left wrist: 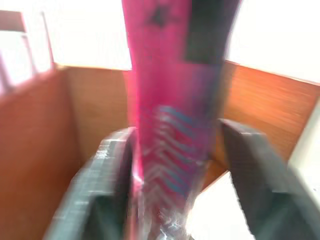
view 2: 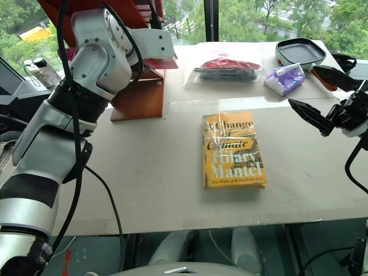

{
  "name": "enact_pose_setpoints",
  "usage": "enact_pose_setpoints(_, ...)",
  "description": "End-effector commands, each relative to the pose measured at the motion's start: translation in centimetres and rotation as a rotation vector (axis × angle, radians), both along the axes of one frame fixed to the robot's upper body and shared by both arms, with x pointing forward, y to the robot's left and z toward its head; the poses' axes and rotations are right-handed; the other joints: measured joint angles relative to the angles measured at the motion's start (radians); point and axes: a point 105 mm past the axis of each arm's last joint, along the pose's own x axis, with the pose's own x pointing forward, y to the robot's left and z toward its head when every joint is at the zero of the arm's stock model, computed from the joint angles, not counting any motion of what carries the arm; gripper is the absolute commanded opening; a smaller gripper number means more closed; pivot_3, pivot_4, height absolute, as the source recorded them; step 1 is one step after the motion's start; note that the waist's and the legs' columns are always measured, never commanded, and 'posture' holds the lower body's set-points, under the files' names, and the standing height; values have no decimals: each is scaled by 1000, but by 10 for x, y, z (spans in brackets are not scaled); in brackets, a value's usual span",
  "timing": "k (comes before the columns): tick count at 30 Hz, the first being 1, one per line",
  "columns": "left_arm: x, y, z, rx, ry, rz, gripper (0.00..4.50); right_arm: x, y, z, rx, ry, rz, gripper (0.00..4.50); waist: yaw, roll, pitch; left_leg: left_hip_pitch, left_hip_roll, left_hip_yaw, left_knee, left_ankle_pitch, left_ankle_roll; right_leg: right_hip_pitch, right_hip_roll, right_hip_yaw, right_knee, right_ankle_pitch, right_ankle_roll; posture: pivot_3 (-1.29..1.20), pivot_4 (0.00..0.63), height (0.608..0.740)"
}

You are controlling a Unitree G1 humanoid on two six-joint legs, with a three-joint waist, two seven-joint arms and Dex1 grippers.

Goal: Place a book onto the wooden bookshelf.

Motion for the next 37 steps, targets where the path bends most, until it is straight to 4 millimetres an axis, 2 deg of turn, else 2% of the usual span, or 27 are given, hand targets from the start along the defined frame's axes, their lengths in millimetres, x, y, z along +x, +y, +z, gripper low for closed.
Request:
enact_pose_setpoints(1,-12,14,34,-45,-113,12,4344,-7,-2,17,-3,-63,-11,4500,-1,0,0,-3,0,0,0,0,0,-3,-1,0,0,0,0,0,150,740)
enact_pose_setpoints(3,-22,22,46,-52,-142,-16,4344,-6,-1,17,-1,-60,-9,4500,-3,0,0,-13,-1,1,3,0,0,-13,-2,0,0,0,0,0,150,740)
enact_pose_setpoints(5,-34,26,52,-80,-142,-37,4344,-6,-1,17,-2,-58,-9,4500,-2,0,1,-16,-1,1,4,0,0,-16,-2,-1,-1,0,0,0,150,740)
enact_pose_setpoints(7,-50,19,51,-180,-95,-117,4344,-7,-1,17,-1,-57,-7,4500,1,-1,1,-16,-1,1,3,0,0,-16,-3,-1,-1,0,0,0,150,740)
enact_pose_setpoints(9,-76,16,47,-264,-22,-223,4344,-8,-2,17,-3,-53,-8,4500,2,-1,1,-16,-1,1,3,0,0,-15,-3,-1,-1,0,0,0,150,740)
enact_pose_setpoints(11,-106,27,44,-342,17,-296,4344,-9,-4,16,-6,-41,-17,4500,1,-1,1,-16,0,0,3,0,0,-15,-3,-2,-1,0,0,0,150,740)
enact_pose_setpoints(14,-137,32,46,-597,48,-353,4344,-11,-8,14,-8,-17,-28,4500,-2,-2,2,-15,1,0,3,0,0,-15,-2,-2,2,0,0,0,150,740)
enact_pose_setpoints(17,-167,12,33,-826,128,-533,4344,-11,-10,11,-15,7,-41,4500,4,-2,2,-13,1,0,8,0,0,-11,-2,-3,5,0,0,0,150,740)
enact_pose_setpoints(18,-173,9,18,-873,174,-554,4344,-12,-10,9,-18,19,-45,4500,6,-1,2,-12,1,0,10,-1,1,-7,-2,-6,4,0,0,0,150,740)
enact_pose_setpoints(20,-173,4,-15,-1006,236,-535,4344,-12,-11,0,-56,65,-68,4500,7,-1,1,-7,1,0,10,-1,1,-2,-2,-4,4,0,0,0,150,740)
enact_pose_setpoints(23,-167,-3,-61,-1202,289,-456,4344,-10,-19,-27,-133,222,-135,4500,9,-4,2,4,1,1,8,-3,5,9,-1,-6,2,0,0,0,150,740)
enact_pose_setpoints(24,-166,-3,-68,-1256,260,-469,4344,-10,-23,-35,-159,255,-157,4500,9,-6,4,4,2,0,9,-3,5,9,-1,-7,2,0,0,0,150,740)
enact_pose_setpoints(26,-152,13,-92,-1462,249,-327,4344,-14,-31,-50,-184,328,-204,4500,9,-8,3,4,2,-1,10,-3,5,9,-1,-6,2,0,0,0,150,740)
enact_pose_setpoints(28,-151,23,-118,-1455,209,-259,4344,-21,-39,-61,-206,371,-246,4500,6,-8,3,5,2,-1,9,-2,2,9,-2,-5,2,0,0,0,150,740)
enact_pose_setpoints(31,-160,48,-152,-1417,175,-162,4344,-39,-54,-73,-237,430,-290,4500,9,-7,3,6,2,0,6,-1,1,8,-2,-2,0,0,0,0,150,740)
enact_pose_setpoints(34,-169,67,-173,-1380,168,-109,4344,-55,-67,-85,-258,470,-326,4500,25,-7,3,5,2,0,6,-4,5,9,-3,-2,-2,0,0,0,150,740)
enact_pose_setpoints(37,-176,72,-185,-1344,191,-109,4344,-63,-70,-90,-277,480,-330,4500,34,-7,3,6,2,1,6,-5,6,9,-3,-3,-3,0,-1,0,150,740)
